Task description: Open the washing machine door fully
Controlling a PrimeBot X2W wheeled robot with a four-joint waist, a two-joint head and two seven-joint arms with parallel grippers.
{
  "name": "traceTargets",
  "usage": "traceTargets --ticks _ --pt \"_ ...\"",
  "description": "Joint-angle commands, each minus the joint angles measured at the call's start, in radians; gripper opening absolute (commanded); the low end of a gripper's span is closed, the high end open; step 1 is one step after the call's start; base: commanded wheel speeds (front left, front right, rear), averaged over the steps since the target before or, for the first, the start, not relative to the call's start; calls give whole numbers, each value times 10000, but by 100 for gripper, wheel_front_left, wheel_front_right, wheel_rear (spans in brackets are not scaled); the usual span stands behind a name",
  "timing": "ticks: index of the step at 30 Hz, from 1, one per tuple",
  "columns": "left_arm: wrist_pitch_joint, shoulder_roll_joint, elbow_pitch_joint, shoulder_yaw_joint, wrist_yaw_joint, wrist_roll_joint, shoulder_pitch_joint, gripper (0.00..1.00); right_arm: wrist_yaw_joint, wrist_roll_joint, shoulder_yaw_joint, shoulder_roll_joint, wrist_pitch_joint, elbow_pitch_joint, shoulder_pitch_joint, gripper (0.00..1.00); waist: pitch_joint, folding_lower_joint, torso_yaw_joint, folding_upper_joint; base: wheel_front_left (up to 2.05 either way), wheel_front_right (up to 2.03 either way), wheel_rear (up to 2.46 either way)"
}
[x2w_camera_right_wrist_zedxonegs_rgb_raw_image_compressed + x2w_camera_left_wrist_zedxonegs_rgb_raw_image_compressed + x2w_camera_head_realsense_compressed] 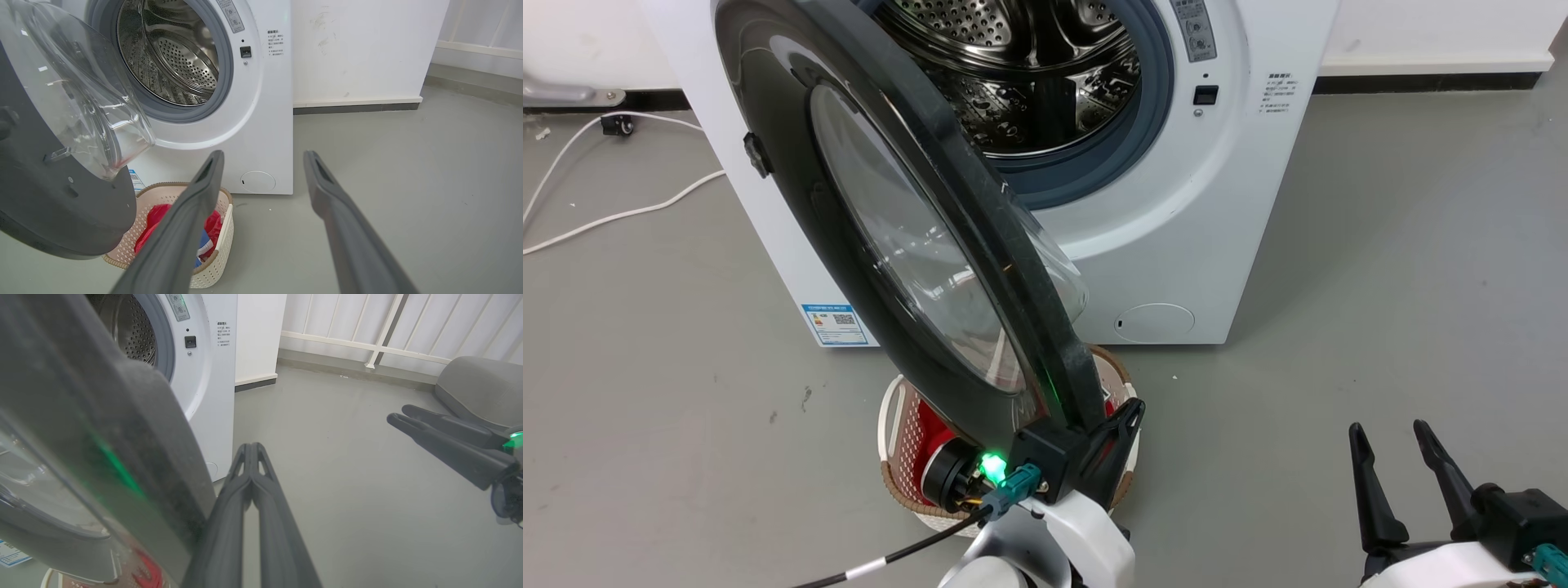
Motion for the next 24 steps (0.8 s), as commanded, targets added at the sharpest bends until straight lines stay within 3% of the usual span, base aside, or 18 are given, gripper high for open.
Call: traceTargets --ticks 1,24 --pt "-70 43 41 82 79 -51 22 0 1 29 5 -48 -20 36 -130 100 -20 0 17 -1 0 0 0" --pt "-228 603 -409 292 646 -153 754 0 1 186 -183 -51 0 235 160 100 -406 0 916 -1 0 0 0"
